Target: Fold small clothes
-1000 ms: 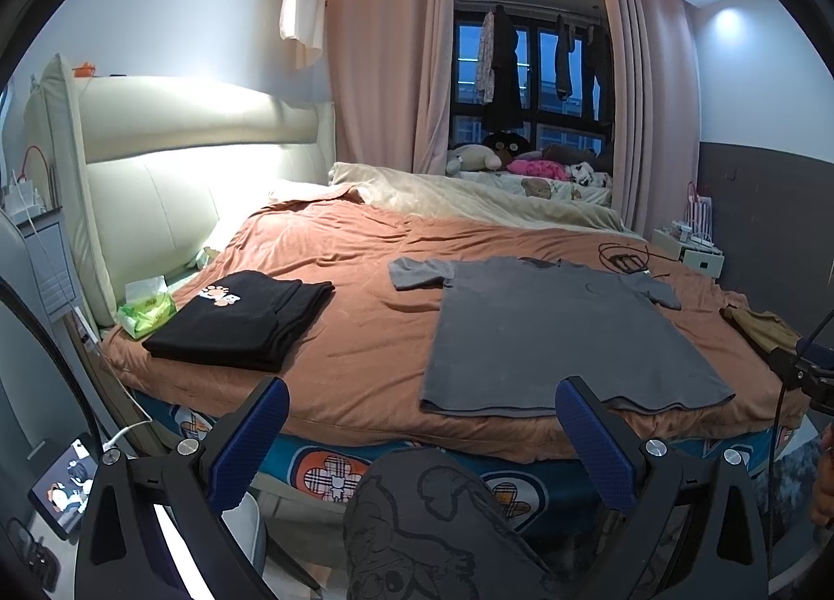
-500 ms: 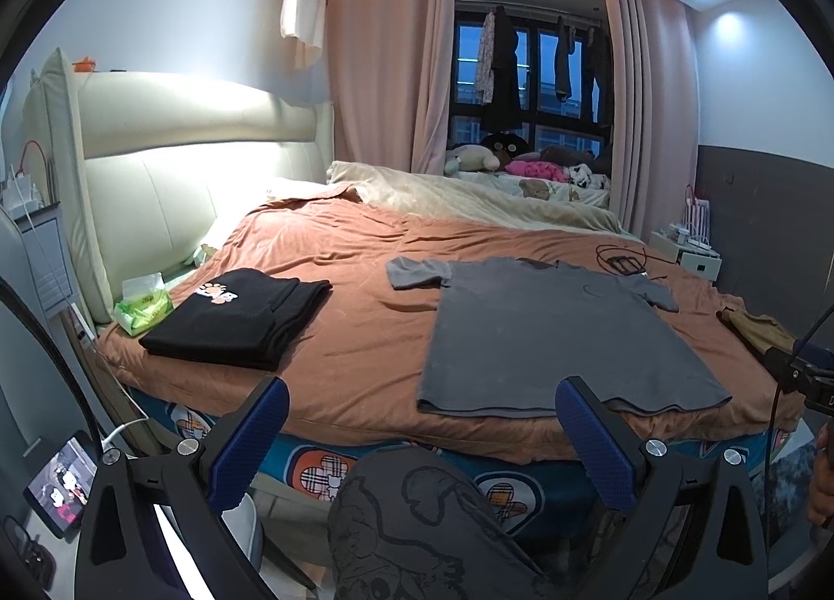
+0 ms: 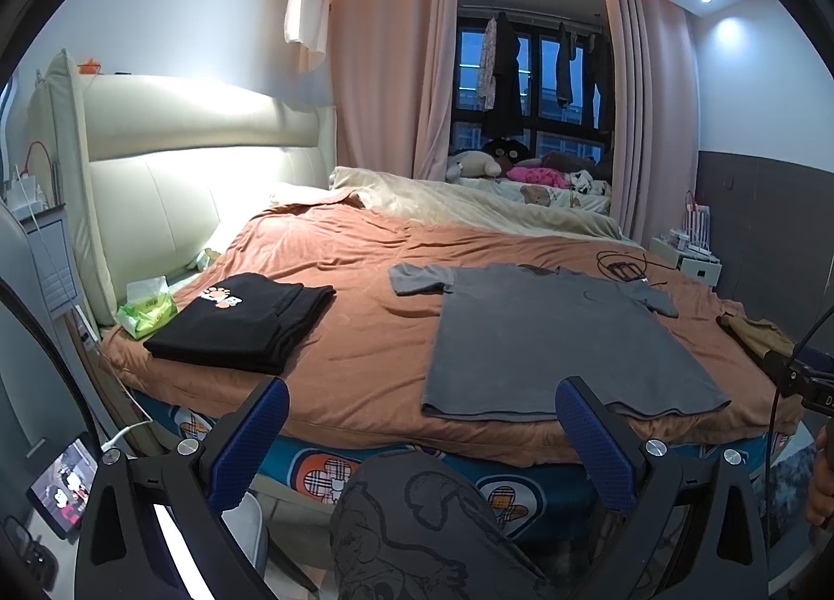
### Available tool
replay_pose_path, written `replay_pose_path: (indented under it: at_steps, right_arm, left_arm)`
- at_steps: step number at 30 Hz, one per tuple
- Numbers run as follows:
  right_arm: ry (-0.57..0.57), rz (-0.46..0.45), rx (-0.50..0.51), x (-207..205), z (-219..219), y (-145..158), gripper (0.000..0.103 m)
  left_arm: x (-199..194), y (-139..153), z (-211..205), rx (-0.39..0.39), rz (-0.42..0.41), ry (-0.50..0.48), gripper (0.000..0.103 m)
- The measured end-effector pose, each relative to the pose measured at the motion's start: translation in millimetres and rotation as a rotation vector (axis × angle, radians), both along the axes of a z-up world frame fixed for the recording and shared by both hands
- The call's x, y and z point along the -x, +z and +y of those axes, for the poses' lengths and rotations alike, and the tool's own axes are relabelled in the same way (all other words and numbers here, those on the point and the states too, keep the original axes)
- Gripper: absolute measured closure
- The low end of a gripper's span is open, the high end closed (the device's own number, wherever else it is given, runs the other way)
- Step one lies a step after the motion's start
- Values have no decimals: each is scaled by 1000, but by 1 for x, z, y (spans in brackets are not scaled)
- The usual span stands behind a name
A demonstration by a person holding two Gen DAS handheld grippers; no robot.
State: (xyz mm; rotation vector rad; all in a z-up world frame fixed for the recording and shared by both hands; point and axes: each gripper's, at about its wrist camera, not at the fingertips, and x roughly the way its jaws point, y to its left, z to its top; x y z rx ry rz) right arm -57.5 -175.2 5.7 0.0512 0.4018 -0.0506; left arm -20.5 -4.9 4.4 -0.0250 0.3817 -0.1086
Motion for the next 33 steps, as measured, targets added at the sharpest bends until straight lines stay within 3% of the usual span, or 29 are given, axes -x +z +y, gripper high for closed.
replay_pose_path:
  at_steps: [21,33]
  right_arm:
    - [19,-14,-1,-6,-4,6,0]
    - [77,3,-38,-53,-21,8,0]
  left_arm:
    - [-8,4,1,1,5,7,0]
    - [-60,14,-4,-9,43,43,0]
